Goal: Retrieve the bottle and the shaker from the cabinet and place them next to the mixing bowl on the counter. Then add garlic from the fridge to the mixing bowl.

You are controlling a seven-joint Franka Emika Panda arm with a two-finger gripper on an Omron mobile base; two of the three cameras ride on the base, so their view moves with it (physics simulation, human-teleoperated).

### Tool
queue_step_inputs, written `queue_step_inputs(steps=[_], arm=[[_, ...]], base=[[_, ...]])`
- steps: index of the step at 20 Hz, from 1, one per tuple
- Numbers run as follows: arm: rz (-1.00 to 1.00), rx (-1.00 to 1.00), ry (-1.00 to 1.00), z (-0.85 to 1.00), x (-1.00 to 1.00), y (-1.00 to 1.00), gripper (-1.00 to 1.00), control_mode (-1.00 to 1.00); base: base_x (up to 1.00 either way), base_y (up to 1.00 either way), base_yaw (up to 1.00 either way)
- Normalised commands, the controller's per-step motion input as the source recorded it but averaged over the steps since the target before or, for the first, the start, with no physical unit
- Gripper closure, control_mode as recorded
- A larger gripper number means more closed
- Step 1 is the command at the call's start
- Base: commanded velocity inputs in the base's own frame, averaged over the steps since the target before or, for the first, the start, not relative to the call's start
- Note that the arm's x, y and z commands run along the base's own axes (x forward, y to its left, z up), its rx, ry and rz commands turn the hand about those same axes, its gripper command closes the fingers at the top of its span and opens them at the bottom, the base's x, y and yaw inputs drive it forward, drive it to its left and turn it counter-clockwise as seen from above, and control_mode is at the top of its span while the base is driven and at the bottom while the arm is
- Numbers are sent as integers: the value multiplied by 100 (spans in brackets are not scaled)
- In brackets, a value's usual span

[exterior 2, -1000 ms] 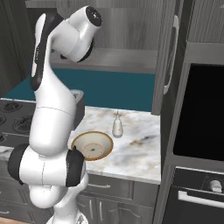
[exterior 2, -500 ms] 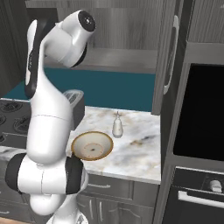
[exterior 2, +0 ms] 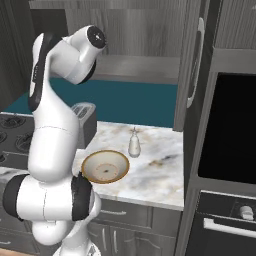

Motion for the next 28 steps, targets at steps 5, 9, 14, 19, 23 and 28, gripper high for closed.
queue_step_inputs(steps=[5,9,14,19,23,28], arm=[[2,-7,0,-10,62,0,-100,-100],[2,-4,-2,-9,63,0,-100,-100],[3,-4,-4,-17,58,-1,-100,-100],[3,-7,-7,-29,48,0,-100,-100],[5,-5,-14,-8,38,0,-100,-100],[6,-6,-15,-14,37,0,-100,-100]], base=[[0,0,0],[0,0,0],[0,0,0],[0,0,0],[0,0,0],[0,0,0]])
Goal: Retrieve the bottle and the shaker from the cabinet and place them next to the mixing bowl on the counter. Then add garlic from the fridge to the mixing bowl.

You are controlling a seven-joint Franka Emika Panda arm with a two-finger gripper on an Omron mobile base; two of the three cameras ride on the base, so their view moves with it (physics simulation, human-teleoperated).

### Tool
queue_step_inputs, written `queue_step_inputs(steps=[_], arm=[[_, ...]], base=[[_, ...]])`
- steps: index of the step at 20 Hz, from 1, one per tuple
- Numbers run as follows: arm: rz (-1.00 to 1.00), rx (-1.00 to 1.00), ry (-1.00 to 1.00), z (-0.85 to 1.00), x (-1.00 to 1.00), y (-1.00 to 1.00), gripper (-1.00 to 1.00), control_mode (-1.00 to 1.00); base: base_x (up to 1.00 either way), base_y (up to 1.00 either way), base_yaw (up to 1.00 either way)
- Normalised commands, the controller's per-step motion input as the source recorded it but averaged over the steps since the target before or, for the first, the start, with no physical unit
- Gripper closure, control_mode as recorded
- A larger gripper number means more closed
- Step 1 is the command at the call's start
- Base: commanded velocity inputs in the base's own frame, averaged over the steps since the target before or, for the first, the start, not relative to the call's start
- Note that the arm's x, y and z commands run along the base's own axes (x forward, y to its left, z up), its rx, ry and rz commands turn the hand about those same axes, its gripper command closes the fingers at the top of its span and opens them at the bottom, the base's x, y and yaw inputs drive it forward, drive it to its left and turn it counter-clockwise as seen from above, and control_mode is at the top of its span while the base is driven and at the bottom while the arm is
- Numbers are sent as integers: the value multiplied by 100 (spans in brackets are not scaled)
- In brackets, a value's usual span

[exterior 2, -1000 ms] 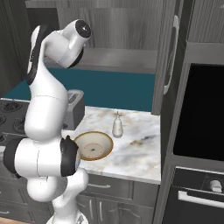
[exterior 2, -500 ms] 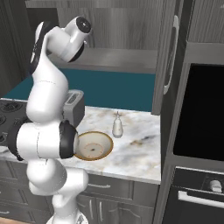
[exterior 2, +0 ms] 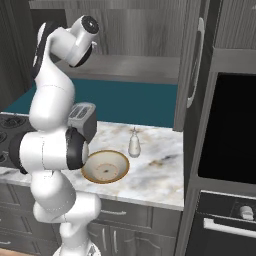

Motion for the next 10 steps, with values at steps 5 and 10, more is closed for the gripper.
queue_step_inputs(steps=[5,10], arm=[[7,-7,-15,-26,44,0,-100,-100],[6,-7,-16,-22,44,-4,-100,-100]], base=[[0,0,0],[0,0,0]])
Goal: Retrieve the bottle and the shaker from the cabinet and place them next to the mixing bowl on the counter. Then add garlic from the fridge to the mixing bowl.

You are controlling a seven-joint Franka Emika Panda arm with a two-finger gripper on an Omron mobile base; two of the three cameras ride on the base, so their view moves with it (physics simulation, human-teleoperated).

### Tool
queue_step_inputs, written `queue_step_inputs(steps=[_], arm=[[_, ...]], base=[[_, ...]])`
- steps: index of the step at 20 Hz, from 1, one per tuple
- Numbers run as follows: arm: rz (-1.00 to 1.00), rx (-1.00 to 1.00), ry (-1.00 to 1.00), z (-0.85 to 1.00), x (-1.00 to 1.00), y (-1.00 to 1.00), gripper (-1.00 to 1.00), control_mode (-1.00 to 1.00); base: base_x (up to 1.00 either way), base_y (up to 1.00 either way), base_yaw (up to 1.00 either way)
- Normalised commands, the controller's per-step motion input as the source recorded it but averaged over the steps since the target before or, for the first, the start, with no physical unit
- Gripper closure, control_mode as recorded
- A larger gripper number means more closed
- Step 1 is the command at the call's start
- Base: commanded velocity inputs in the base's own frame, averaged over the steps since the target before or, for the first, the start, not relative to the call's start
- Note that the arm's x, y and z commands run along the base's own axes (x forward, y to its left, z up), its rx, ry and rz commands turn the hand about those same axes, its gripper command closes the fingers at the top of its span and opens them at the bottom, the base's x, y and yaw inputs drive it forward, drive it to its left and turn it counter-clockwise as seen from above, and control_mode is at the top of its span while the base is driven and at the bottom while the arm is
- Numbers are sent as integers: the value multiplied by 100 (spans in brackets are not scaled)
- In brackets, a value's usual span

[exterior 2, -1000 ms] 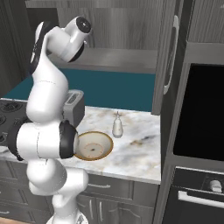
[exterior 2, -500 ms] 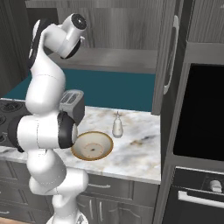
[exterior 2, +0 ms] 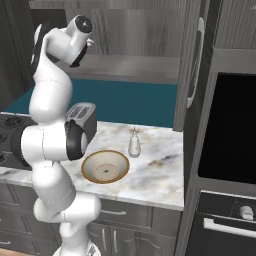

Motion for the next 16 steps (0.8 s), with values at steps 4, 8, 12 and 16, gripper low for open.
queue_step_inputs(steps=[4,8,12,16], arm=[[1,-8,-15,-17,37,-27,-100,-100],[0,-8,-14,-20,28,-31,-100,-100],[0,-7,-13,-17,6,-24,-100,-100],[0,-6,-8,-37,13,-21,-100,-100]], base=[[0,0,0],[0,0,0],[0,0,0],[0,0,0]])
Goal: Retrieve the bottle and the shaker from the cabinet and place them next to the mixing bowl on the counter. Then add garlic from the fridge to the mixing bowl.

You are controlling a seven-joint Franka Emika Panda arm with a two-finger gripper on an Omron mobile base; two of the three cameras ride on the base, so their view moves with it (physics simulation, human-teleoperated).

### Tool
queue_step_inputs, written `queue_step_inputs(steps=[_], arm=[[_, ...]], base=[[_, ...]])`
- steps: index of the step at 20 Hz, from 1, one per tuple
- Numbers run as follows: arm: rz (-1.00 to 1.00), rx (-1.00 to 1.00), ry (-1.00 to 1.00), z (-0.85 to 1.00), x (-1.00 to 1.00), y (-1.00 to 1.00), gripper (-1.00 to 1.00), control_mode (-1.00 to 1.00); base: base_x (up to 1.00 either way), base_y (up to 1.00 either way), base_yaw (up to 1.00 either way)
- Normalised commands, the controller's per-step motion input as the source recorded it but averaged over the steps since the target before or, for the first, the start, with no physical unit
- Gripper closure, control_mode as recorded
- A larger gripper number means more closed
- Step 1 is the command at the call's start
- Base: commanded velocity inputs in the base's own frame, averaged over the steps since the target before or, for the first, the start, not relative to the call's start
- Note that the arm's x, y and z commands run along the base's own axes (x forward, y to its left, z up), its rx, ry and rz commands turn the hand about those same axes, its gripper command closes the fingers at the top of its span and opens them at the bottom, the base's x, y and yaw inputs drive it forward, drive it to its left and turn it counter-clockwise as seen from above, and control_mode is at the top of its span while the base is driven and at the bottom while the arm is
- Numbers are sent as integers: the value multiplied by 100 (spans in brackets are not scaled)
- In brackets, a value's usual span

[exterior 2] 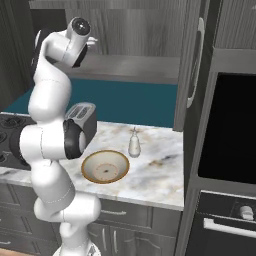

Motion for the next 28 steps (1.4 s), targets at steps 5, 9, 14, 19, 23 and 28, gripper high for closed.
queue_step_inputs(steps=[5,9,14,19,23,28], arm=[[0,-1,-1,-47,26,-18,-100,-100],[1,0,-1,-27,37,-9,-100,-100],[1,0,0,-26,48,0,-100,-100],[1,-1,0,-22,46,-2,100,-100],[1,0,0,-15,19,-16,100,-100],[0,4,-6,-4,-17,-33,100,-100]], base=[[0,0,0],[0,0,0],[0,0,0],[0,0,0],[0,0,0],[0,0,0]])
